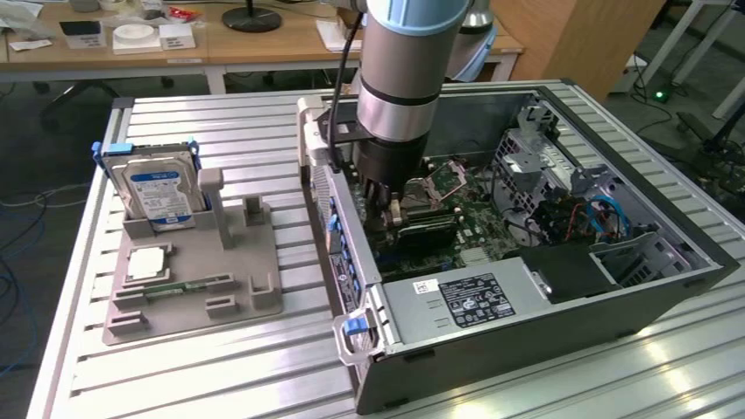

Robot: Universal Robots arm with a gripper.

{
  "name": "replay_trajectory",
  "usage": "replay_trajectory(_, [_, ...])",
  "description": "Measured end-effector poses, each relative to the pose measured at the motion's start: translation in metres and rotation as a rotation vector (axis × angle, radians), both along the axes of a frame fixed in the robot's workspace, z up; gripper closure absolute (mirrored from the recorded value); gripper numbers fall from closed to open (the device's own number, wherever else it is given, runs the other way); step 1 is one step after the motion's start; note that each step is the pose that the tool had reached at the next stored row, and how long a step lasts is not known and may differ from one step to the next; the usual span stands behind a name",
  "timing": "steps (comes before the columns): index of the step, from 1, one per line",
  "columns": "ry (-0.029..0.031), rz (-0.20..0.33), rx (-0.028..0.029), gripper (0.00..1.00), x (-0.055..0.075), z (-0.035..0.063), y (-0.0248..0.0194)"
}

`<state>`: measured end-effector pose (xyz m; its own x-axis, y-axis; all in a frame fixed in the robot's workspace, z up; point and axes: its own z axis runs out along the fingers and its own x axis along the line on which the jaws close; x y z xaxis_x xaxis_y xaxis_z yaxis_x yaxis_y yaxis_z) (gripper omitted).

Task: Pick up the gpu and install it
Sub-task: 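Press down on the gpu until it lock into place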

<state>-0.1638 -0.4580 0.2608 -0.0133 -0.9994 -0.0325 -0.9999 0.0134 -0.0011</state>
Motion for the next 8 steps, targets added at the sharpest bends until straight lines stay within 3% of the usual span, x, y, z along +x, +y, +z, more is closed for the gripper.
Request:
replay_trajectory(4, [0.0016,0.001,0.0012,0.90,0.0003,-0.0013,0.0003])
replay_trajectory(8, [-0.0014,0.001,0.0062,0.90,0.0006,0.0032,0.0005])
